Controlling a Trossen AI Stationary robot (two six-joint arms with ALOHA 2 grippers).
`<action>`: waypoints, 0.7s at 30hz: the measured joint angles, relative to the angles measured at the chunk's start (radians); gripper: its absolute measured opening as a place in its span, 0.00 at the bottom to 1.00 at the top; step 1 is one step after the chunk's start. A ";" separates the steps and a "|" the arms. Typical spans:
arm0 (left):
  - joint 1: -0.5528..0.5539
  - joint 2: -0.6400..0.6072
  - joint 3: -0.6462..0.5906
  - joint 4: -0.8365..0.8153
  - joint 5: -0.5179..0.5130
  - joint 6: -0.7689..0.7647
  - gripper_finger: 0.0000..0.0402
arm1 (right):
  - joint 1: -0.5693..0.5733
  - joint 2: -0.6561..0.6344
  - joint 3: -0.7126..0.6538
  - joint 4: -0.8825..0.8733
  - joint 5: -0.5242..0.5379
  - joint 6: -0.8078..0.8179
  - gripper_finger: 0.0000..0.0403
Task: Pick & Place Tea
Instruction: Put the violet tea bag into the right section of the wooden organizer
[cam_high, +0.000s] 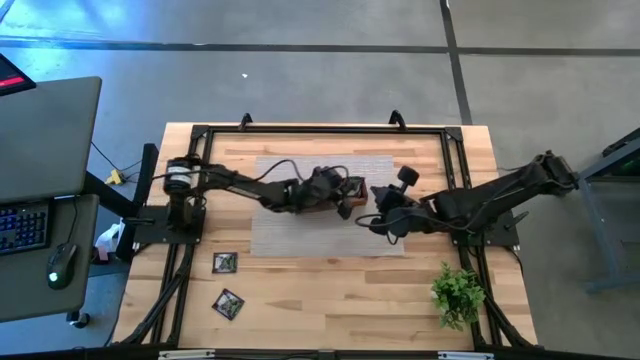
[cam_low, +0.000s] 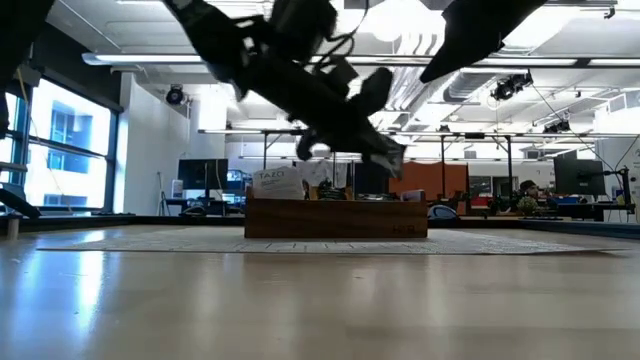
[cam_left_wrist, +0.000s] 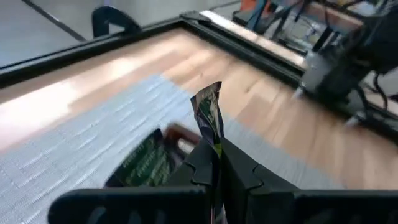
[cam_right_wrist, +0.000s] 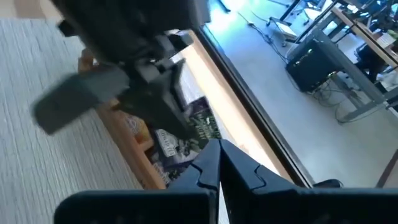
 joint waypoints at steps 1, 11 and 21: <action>0.007 0.015 0.015 -0.011 -0.002 -0.002 0.01 | 0.000 0.001 0.000 -0.004 -0.004 -0.001 0.01; 0.018 0.115 0.192 -0.261 -0.009 0.032 0.01 | 0.000 0.001 0.000 -0.024 -0.029 0.000 0.01; 0.019 0.115 0.221 -0.354 -0.130 0.045 0.01 | 0.000 0.001 0.000 -0.022 -0.041 0.002 0.02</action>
